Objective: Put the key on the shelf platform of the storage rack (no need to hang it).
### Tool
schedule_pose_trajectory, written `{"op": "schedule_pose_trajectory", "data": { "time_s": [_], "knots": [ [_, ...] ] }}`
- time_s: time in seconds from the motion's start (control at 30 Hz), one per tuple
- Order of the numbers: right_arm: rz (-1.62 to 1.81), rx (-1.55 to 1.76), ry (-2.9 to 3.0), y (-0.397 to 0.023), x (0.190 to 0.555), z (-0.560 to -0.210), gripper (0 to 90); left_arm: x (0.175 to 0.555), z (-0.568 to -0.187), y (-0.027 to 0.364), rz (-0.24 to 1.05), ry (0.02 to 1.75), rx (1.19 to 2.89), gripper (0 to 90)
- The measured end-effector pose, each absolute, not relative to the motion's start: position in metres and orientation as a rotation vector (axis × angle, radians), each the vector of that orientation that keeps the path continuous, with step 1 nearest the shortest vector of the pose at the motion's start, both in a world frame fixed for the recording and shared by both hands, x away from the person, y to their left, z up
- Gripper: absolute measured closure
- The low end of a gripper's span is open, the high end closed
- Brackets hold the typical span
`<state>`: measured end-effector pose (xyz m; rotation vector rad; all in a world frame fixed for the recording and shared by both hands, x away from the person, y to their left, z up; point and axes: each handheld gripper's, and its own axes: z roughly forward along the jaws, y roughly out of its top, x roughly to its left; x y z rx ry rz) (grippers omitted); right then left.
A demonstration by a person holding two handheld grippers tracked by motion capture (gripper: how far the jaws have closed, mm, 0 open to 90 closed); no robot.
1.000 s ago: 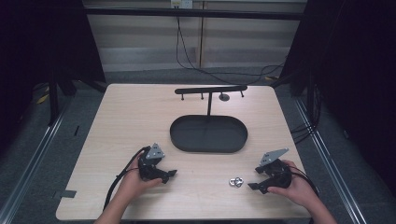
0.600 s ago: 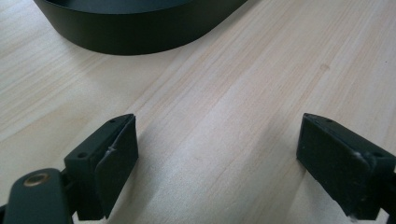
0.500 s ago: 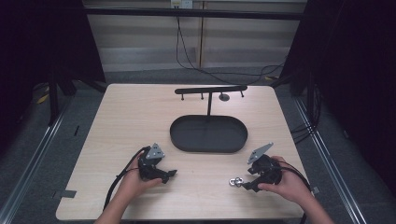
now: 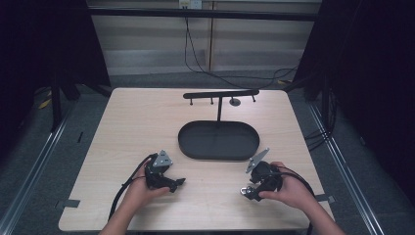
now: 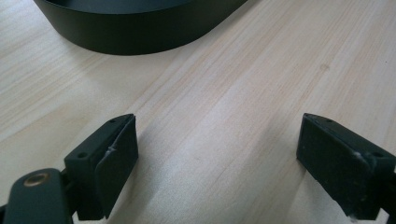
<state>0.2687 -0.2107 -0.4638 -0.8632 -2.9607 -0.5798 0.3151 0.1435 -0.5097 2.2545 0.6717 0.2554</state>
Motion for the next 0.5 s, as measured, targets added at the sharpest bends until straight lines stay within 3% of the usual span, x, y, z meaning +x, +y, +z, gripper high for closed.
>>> {"op": "schedule_pose_trajectory", "data": {
  "time_s": [0.3,0.33,0.37,0.43,0.5],
  "knots": [
    [-0.474,-0.816,-2.995,-0.199,0.272,-0.471,46.9,0.315,-0.510,0.143,0.256,0.672,2.254,12.4],
    [-0.450,-0.816,-2.993,-0.198,0.272,-0.469,54.8,0.315,-0.510,0.143,0.256,0.672,2.255,12.4],
    [-0.450,-0.816,-2.993,-0.198,0.272,-0.469,54.8,0.315,-0.510,0.143,0.256,0.672,2.255,12.4],
    [-0.401,-0.821,-3.011,-0.195,0.274,-0.468,63.2,0.315,-0.510,0.143,0.255,0.672,2.254,12.4],
    [-0.374,-0.827,-3.006,-0.194,0.275,-0.467,63.5,0.315,-0.510,0.143,0.256,0.671,2.255,12.4]
  ]
}}
